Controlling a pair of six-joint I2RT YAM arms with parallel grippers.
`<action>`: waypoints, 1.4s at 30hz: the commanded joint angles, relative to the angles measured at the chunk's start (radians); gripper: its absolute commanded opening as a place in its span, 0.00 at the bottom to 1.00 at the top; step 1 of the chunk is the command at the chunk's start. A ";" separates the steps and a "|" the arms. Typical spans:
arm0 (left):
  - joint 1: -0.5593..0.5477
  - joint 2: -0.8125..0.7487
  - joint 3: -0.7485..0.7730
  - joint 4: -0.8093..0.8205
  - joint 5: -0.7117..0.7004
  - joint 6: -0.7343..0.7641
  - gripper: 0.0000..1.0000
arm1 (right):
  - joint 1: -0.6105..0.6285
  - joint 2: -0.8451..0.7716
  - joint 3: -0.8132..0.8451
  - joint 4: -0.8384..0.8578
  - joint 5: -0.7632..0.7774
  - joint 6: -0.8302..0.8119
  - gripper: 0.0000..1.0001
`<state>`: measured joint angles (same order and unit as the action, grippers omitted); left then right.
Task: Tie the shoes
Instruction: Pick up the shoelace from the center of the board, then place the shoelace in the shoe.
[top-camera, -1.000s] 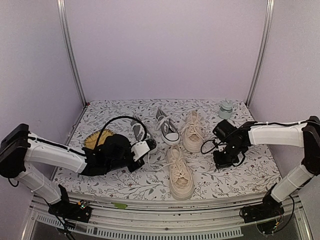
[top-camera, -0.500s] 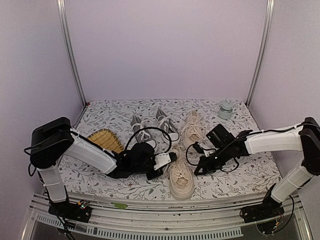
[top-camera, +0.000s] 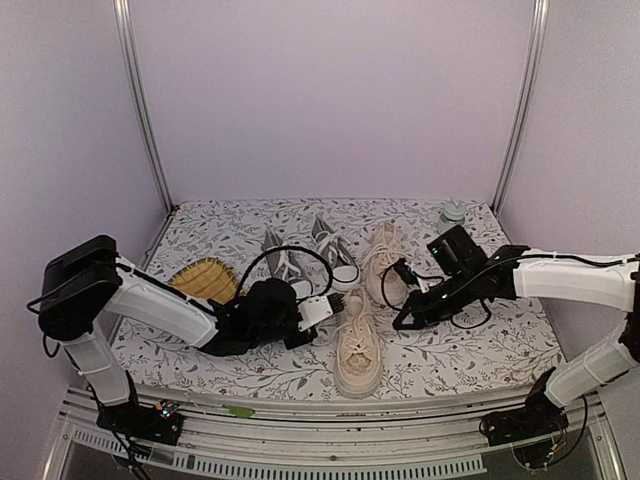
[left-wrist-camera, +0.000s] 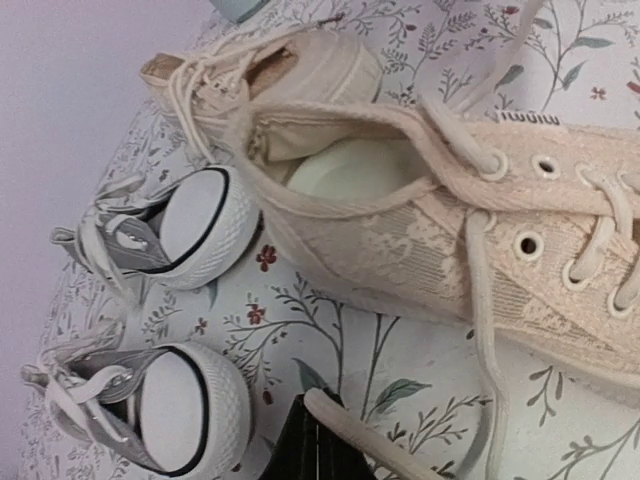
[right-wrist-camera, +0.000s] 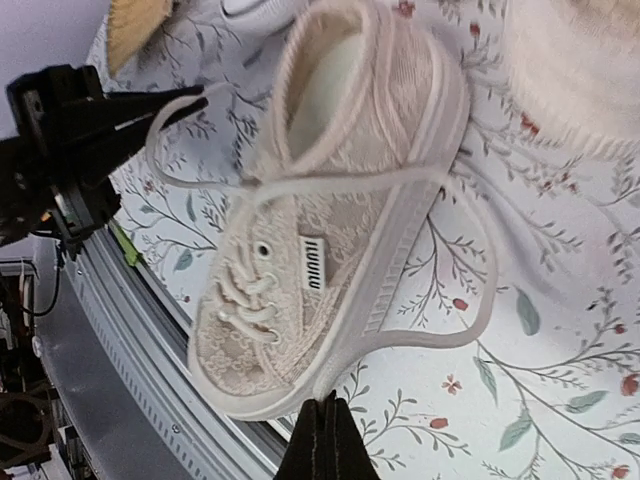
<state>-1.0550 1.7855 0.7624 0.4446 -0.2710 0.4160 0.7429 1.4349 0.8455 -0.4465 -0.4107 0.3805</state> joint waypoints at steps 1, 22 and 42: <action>-0.013 -0.178 -0.052 0.047 -0.079 0.134 0.00 | -0.047 -0.212 0.126 -0.112 0.011 -0.101 0.01; -0.032 -0.297 -0.195 0.481 0.189 0.116 0.00 | -0.007 0.275 0.452 0.080 -0.182 -0.122 0.01; 0.027 -0.153 -0.117 0.774 0.351 -0.131 0.00 | -0.018 0.045 0.262 0.338 0.017 -0.584 0.49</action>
<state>-1.0611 1.6085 0.5919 1.1194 -0.0246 0.3870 0.7330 1.5295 1.2339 -0.2916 -0.4740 0.0219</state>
